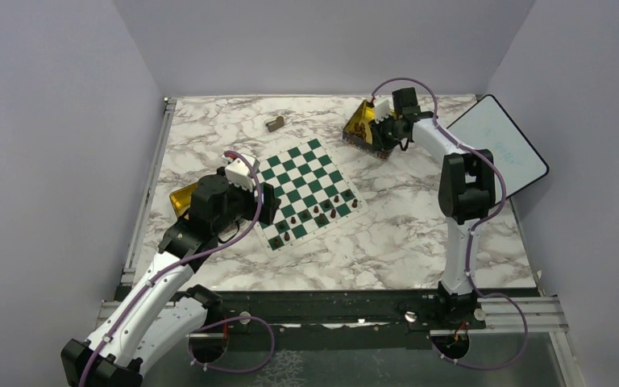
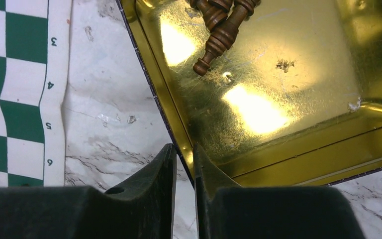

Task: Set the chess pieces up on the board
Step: Adjust the storage box at the center of the board.

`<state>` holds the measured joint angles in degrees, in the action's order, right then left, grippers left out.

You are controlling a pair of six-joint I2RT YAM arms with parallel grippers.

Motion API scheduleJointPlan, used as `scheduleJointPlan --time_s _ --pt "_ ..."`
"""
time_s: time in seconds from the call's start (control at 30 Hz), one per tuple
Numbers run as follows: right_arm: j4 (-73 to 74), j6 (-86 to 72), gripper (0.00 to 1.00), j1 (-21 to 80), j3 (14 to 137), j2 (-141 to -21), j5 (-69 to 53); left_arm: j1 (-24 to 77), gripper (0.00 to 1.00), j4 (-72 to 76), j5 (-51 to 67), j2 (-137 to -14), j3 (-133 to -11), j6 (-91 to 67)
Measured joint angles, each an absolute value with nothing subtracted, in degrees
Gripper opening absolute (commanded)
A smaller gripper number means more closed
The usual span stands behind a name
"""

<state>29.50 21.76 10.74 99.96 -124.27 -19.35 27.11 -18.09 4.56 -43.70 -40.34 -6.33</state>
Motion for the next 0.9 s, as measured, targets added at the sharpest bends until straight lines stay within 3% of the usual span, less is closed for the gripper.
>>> scheduleJointPlan --time_s 0.9 --pt "18.92 -7.22 0.18 21.17 98.98 -124.27 -10.04 27.11 0.99 -18.09 4.56 -43.70 -40.25 -6.33"
